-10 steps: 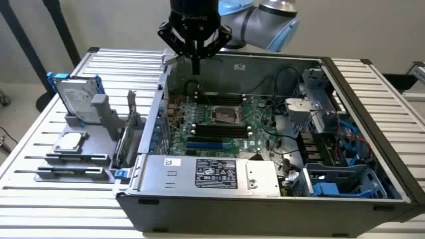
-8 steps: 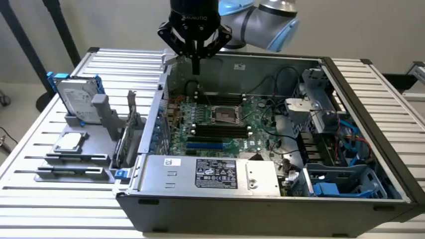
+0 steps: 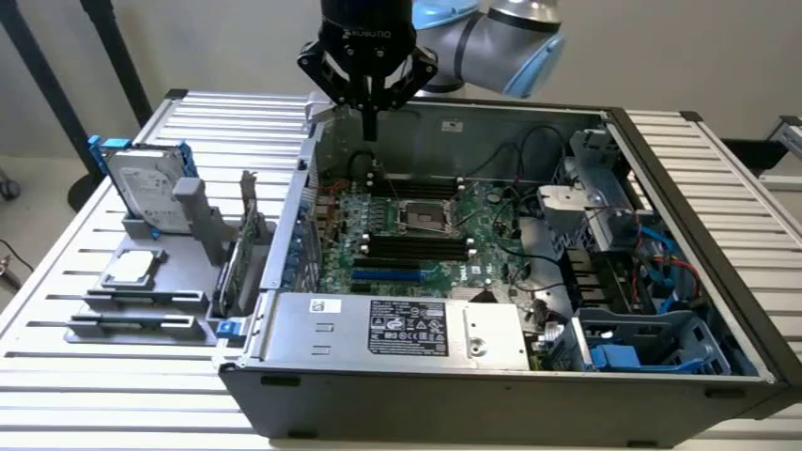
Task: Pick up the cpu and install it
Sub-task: 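Reach for the cpu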
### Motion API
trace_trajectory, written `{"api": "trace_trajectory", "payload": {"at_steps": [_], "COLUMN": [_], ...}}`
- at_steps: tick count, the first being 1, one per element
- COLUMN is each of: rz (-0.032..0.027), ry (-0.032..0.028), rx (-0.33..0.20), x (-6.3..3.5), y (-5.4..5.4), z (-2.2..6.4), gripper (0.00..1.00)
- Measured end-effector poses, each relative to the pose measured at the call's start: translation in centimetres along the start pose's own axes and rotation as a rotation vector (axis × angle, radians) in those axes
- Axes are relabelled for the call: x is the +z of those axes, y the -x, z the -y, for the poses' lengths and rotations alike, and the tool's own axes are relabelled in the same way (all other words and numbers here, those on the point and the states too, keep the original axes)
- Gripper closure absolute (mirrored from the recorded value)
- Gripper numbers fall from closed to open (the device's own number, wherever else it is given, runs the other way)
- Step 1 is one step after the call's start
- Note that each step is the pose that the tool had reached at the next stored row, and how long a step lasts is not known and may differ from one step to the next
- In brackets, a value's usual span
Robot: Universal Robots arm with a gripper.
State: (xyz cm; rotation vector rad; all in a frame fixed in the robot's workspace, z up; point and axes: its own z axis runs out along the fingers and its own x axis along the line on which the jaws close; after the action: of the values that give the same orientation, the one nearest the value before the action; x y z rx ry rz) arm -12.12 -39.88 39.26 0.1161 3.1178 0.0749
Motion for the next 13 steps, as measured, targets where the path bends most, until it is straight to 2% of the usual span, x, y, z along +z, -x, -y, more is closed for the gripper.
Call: {"api": "trace_trajectory", "payload": {"at_steps": [5, 13], "rz": [-0.0004, -0.0118], "ry": [-0.0001, -0.0007], "rx": [0.000, 0.001], "x": [0.00, 0.07], "y": [-0.1, -3.6], "z": [0.00, 0.12], "gripper": [0.89, 0.89]}}
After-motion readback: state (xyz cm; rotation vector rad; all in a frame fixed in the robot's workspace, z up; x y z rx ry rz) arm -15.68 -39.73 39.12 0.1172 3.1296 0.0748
